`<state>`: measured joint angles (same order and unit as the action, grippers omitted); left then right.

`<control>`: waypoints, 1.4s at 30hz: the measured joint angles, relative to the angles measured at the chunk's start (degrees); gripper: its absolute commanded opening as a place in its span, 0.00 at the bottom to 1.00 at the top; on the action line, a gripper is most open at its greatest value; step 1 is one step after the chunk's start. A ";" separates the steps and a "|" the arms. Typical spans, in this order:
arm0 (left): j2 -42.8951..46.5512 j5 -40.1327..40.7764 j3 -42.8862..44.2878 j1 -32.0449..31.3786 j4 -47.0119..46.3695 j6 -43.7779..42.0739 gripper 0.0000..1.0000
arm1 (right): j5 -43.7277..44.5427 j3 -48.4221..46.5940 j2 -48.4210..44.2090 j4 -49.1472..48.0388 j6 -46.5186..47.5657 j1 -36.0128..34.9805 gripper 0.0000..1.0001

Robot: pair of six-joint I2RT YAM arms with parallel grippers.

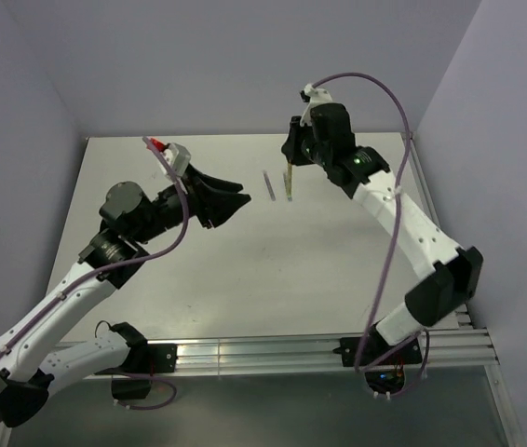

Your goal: Insert the pens into the pen caps

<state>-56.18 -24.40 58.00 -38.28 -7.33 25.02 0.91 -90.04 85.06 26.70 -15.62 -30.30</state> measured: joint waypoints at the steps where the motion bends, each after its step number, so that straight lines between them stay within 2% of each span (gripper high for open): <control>1: 1.05 1.49 -0.02 0.00 0.87 -0.09 0.45 | 0.24 -1.29 2.75 0.24 0.85 1.70 0.00; 5: 4.11 7.39 0.00 0.00 5.55 -0.15 0.44 | 0.15 -6.56 13.79 -0.26 3.32 6.93 0.00; 10: 4.63 10.84 -0.83 0.00 11.32 -0.07 0.45 | -0.09 -13.84 27.67 0.37 5.68 12.02 0.00; 19: 8.68 12.41 -2.82 0.00 17.68 -0.35 0.46 | -0.48 -28.39 44.63 2.16 8.11 14.49 0.00; 25: 10.62 13.33 -3.69 0.00 19.30 -1.01 0.46 | -1.36 -31.80 49.42 3.23 8.52 14.60 0.00; 34: 10.08 13.77 -4.66 0.00 19.34 -1.62 0.45 | -1.77 -32.70 51.91 6.12 8.63 14.62 0.00; 42: 9.68 13.70 -5.31 0.09 19.26 -1.60 0.46 | -1.73 -36.39 54.62 8.57 7.80 14.64 0.08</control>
<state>-46.50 -10.70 52.69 -38.20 11.92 23.42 -0.82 -126.43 139.68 35.27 -7.81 -15.66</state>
